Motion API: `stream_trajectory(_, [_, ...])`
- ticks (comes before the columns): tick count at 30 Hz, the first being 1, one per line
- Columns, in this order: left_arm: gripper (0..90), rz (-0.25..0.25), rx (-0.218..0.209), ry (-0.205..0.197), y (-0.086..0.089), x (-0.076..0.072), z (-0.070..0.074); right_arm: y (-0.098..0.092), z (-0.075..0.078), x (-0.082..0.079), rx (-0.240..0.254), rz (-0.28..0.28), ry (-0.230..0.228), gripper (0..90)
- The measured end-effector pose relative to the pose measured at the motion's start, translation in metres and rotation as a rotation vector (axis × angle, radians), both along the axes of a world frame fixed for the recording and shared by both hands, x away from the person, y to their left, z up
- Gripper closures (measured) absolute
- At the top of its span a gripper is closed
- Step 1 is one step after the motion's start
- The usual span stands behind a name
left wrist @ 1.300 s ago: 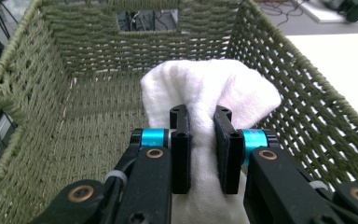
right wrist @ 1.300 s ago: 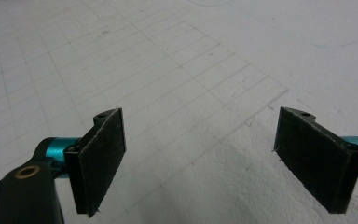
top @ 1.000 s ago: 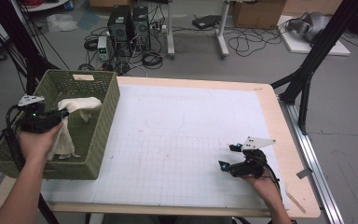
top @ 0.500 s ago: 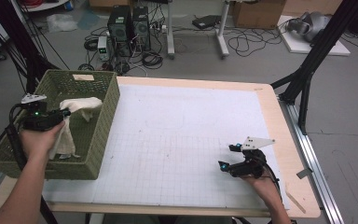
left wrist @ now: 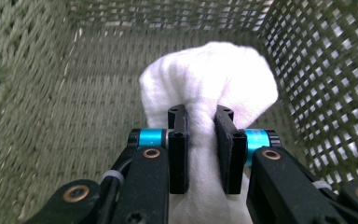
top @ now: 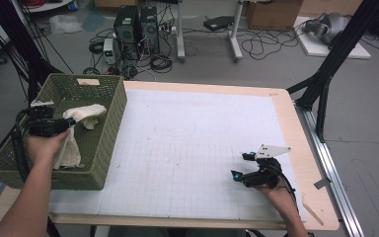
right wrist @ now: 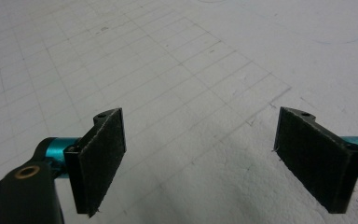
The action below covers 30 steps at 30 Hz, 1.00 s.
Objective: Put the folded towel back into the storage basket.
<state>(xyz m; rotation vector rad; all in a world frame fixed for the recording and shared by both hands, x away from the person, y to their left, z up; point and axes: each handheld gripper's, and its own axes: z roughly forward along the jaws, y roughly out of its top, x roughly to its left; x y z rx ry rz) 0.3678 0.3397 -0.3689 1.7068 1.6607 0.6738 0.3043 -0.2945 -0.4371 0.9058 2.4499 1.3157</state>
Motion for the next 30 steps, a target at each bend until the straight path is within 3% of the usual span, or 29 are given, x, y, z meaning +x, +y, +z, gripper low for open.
stream_trajectory(2, [77.0,-0.003,0.015,0.037,0.0008,0.0003,-0.0015,0.0002,0.0001,-0.0004,-0.001,0.0,0.003,16.0])
stream_trajectory(9, [77.3,-0.019,0.006,0.06,0.002,-0.0006,0.0003,0.0004,0.0,0.0,0.003,-0.001,0.004,16.0])
stream_trajectory(16, [77.7,-0.043,0.002,0.131,0.0018,-0.0002,0.0024,0.0006,-0.0001,0.0,0.001,-0.002,0.003,16.0])
stream_trajectory(22, [77.6,-0.065,0.045,0.17,-0.0029,0.003,0.0031,0.0014,0.0,0.0,0.002,0.0,0.001,16.0])
stream_trajectory(30, [77.7,-0.063,0.118,0.26,-0.0063,0.0078,-0.0027,0.0016,0.0002,-0.0002,0.002,0.002,0.001,16.0])
